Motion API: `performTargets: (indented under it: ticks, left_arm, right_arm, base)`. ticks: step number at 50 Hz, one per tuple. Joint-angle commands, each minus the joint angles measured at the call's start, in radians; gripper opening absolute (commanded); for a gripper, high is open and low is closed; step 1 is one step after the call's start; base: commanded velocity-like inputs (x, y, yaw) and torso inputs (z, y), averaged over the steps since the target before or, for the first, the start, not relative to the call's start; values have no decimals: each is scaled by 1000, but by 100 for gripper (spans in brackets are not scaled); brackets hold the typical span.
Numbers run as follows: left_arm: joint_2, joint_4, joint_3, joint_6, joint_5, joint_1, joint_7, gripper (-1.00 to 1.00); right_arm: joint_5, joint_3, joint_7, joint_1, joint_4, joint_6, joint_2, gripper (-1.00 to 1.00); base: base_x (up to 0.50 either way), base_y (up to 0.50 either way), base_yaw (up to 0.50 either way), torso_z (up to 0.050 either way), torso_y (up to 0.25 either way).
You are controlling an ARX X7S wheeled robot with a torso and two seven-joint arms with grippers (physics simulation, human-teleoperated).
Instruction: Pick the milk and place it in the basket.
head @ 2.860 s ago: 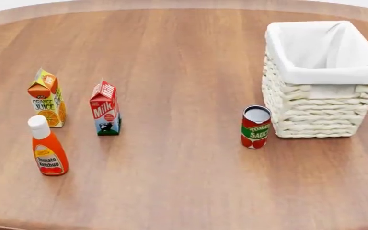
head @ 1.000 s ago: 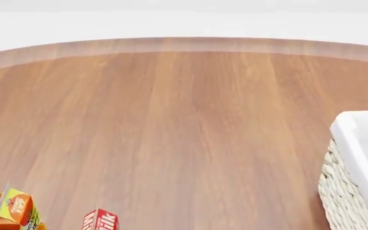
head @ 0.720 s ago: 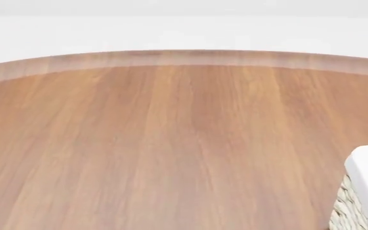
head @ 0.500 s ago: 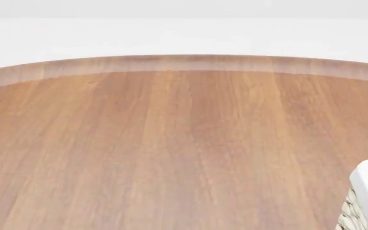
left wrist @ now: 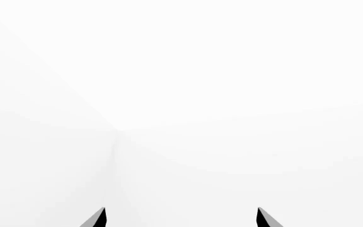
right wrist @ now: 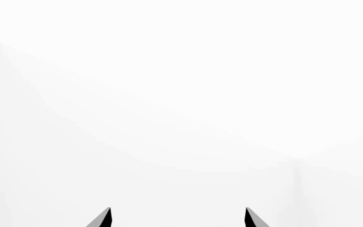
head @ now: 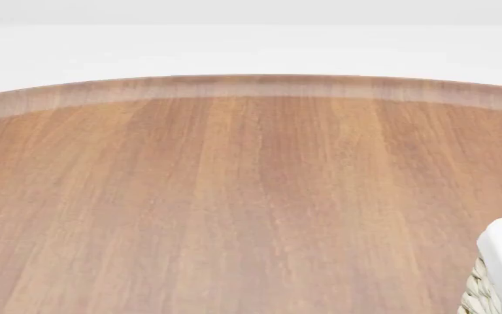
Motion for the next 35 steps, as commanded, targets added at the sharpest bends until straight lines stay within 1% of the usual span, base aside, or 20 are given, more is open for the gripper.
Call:
performTargets:
  ticks: [1,7,11,20,23,25,27,29,32,34,35]
  left_arm:
    - [20,-5,-22,13,19,5,20,100]
    - [19,-5,-17,17,22,6,19,100]
    - [18,-4,-19,17,22,9,18,100]
    - [19,-4,-21,19,24,17,18,100]
    - [19,-4,-21,19,26,20,18,100]
    - [20,-4,-21,21,26,21,18,100]
    - [19,-4,-18,22,28,21,18,100]
    - [18,-4,-17,21,28,22,17,100]
    - [17,-5,-23,21,26,24,17,100]
    - [15,-5,-21,22,26,24,16,100]
    - [14,-4,-21,22,26,23,15,100]
  right_arm:
    - [-25,44,-32,-13,-3,2,-33,100]
    - [-25,68,-60,-36,-9,-11,-46,100]
    - [-32,59,-41,-51,-4,-16,-33,100]
    - [-30,24,-51,-73,10,-49,-17,100]
    - [-61,-62,-53,-89,43,-97,22,100]
    - [-57,-102,-68,-93,64,-138,34,100]
    - [-48,-168,-95,-99,104,-213,59,100]
    - [-35,-202,-97,-104,126,-238,85,100]
    - [6,-299,-160,-128,189,-366,147,100]
    - [12,-332,-168,-140,211,-408,174,100]
    - [35,-353,-202,-151,225,-445,187,100]
  base:
    - [0,0,0,0,0]
    - [315,-2,0,0,2]
    - [354,-4,0,0,0]
    - [0,0,0,0,0]
    - [0,0,0,0,0]
    - [0,0,0,0,0]
    - [0,0,0,0,0]
    - [0,0,0,0,0]
    - [0,0,0,0,0]
    - [0,0,0,0,0]
    - [0,0,0,0,0]
